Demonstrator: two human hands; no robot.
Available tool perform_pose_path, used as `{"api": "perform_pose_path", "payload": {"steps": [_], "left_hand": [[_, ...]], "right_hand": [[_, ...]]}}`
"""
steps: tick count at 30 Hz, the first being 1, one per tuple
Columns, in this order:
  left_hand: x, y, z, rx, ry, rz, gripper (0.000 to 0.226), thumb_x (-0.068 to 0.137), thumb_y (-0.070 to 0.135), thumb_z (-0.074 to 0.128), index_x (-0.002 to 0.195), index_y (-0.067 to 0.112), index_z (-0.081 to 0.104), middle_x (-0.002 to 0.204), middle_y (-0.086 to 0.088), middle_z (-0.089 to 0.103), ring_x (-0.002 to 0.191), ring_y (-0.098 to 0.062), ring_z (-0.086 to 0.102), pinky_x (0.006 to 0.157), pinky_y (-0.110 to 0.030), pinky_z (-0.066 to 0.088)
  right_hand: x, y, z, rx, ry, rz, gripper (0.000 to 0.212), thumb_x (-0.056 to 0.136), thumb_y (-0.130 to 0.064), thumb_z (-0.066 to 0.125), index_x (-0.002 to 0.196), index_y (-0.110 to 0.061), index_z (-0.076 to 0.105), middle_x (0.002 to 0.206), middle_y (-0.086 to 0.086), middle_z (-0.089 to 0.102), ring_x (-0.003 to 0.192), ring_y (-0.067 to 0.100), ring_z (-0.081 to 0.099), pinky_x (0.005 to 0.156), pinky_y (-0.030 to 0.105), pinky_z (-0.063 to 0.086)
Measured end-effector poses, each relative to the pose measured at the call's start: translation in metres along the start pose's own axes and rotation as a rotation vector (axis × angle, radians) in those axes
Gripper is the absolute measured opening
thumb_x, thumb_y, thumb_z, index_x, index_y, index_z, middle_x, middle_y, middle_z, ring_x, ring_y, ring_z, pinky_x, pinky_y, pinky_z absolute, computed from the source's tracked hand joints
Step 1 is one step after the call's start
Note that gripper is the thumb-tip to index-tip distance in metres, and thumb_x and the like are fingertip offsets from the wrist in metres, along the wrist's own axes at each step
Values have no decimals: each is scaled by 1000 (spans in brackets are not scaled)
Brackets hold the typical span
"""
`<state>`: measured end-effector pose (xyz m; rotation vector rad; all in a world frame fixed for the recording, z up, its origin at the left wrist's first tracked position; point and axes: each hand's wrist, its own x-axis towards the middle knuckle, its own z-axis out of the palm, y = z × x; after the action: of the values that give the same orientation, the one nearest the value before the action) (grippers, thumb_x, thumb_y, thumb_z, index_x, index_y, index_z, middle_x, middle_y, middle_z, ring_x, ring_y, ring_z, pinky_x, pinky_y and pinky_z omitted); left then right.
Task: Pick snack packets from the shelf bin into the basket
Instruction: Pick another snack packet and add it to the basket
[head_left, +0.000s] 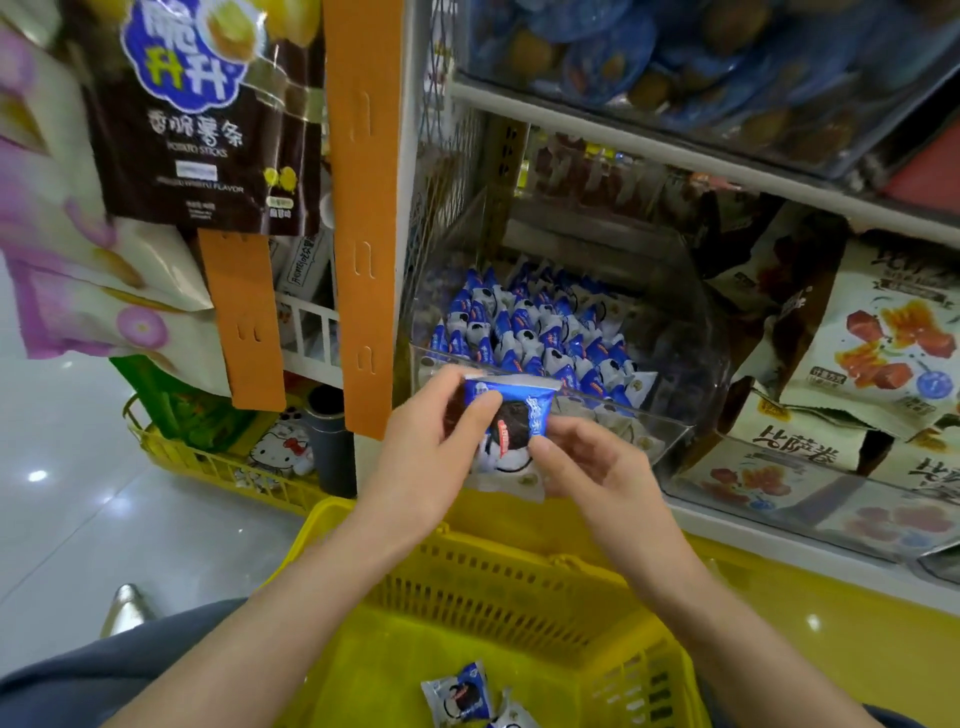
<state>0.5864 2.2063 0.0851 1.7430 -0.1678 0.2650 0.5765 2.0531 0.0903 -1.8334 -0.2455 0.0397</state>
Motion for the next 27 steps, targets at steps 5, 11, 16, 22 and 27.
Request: {"api": "perform_pose_path", "payload": {"steps": [5,11,16,22,27], "left_hand": [[30,6,-19,320,53,283,24,95,22,44,118,21,52,104,14,54,96,7,50,83,-9,40],[57,-14,-27,927,-163,459,34,97,37,29,112,20,54,108,2,60,98,-15,52,83,-27,32],[62,-19,-26,994,-205,536,37,96,36,31,94,16,62,88,0,66,82,-19,59,76,-30,38],[67,-28,-28,969,-124,692,36,91,27,35,79,15,67,70,1,65,63,-17,59,61,-27,45],[70,-34,-29,950,-118,733,33,92,26,38,81,15,66,71,0,65,65,-18,59,63,-27,43]], "right_hand": [[35,-19,-18,35,227,-15,25,83,-33,60,103,-20,65,88,-7,72,79,1,65,67,12,51],[148,-29,-20,-163,455,-83,29,90,-28,58,112,-10,62,102,2,66,92,13,62,82,26,50],[231,-13,-21,-440,432,-60,29,95,-28,49,112,-8,61,100,7,63,79,15,58,59,5,38],[279,10,-11,-625,318,77,31,93,-24,53,111,0,62,113,19,64,103,32,59,89,38,46],[291,12,-5,-866,148,146,34,90,-31,58,61,-13,53,59,-1,49,55,10,46,57,26,34]]}}
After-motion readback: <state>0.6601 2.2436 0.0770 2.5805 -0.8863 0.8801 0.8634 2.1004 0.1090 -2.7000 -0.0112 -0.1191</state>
